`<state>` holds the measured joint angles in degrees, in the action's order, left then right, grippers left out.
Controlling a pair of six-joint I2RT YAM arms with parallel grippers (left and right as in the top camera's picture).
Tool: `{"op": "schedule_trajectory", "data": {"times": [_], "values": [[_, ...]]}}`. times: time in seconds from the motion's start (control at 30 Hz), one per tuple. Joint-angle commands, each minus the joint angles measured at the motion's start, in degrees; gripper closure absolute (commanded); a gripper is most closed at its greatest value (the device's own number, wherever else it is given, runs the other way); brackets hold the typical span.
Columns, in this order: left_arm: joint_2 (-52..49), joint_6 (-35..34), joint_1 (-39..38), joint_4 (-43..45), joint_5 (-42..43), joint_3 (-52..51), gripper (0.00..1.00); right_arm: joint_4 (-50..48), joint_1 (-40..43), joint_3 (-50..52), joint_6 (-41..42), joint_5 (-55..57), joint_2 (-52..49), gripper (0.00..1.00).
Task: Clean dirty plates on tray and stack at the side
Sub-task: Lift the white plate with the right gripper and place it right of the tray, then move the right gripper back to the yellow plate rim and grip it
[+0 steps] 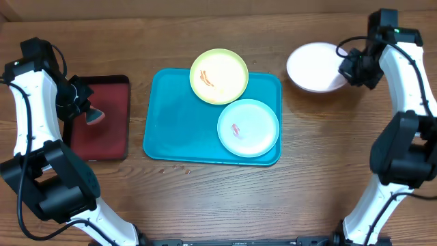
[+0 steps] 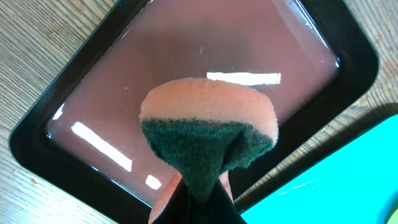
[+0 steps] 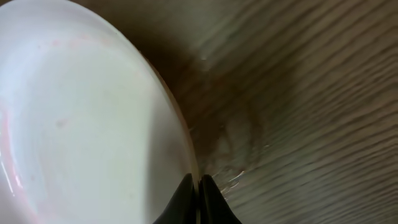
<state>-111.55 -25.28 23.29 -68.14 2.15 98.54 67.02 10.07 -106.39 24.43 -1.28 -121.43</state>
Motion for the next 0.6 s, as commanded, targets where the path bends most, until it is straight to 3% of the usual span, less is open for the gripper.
{"op": "schedule_trajectory", "data": {"times": [0.0,0.17,0.3,0.43,0.57], "values": [[0.2,0.9,-0.1,-0.1,1.3,0.0,0.96,0.0,2.5,-0.4,0.7,-0.1,-2.3,0.96],[0.2,0.9,-0.1,0.0,1.4,0.0,0.96,0.0,3.2,0.5,-1.9,0.1,-3.0,0.95],[0.2,0.9,-0.1,0.0,1.8,0.0,0.96,0.0,3.1,1.2,-3.5,-0.8,-3.0,0.78],[0.2,0.9,-0.1,0.0,2.0,0.0,0.96,-0.3,1.9,1.4,-11.6,-10.7,-3.0,0.52],[0.2,0.9,-0.1,0.1,2.0,0.0,0.96,-4.6,-0.8,1.4,-19.7,-25.8,-3.0,0.43]]}}
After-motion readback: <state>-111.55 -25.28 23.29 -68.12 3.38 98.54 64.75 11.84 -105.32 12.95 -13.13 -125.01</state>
